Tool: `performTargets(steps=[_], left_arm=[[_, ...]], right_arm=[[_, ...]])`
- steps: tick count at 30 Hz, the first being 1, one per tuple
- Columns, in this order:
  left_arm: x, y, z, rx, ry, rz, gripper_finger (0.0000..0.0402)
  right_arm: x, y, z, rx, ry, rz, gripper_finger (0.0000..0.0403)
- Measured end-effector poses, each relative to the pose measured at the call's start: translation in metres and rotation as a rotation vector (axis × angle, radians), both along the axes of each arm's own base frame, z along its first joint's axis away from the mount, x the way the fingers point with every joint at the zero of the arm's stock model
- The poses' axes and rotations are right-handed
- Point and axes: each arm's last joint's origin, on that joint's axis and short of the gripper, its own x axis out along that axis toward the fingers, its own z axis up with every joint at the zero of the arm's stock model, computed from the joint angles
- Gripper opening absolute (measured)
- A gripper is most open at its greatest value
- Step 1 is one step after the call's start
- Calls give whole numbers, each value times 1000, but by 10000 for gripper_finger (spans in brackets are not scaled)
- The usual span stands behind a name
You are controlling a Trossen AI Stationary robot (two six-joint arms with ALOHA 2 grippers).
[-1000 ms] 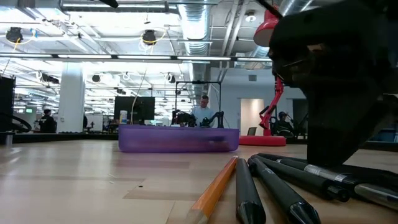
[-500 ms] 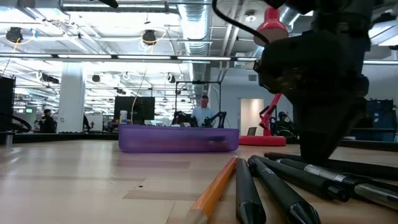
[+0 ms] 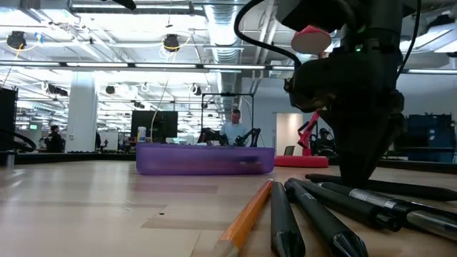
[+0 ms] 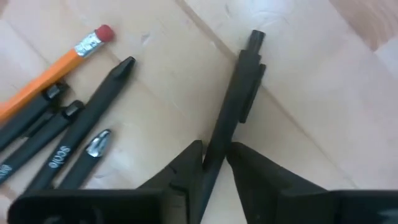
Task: Pick & place school supplies into a supply box
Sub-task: Put the black pen into the purple supply box
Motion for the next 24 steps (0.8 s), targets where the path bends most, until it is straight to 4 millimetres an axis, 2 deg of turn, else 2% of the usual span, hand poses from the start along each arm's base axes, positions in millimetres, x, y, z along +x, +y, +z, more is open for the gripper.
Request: performTargets(steps=[5, 10, 16, 20, 24], left_arm=[[0, 0, 0, -10, -4, 10, 217], [0, 0, 0, -16, -6, 16, 217], [0, 0, 0, -20, -12, 19, 217], [1, 0, 1, -21, -18, 19, 217], [1, 0, 1, -21, -18, 19, 217]], right_arm=[[1, -2, 1, -5, 0, 56, 16], [1, -2, 1, 3, 0, 68, 19], [2, -4, 7, 59, -31, 174, 8], [2, -11, 21, 99, -77, 246, 4], [5, -27, 51, 170, -199, 328, 2]])
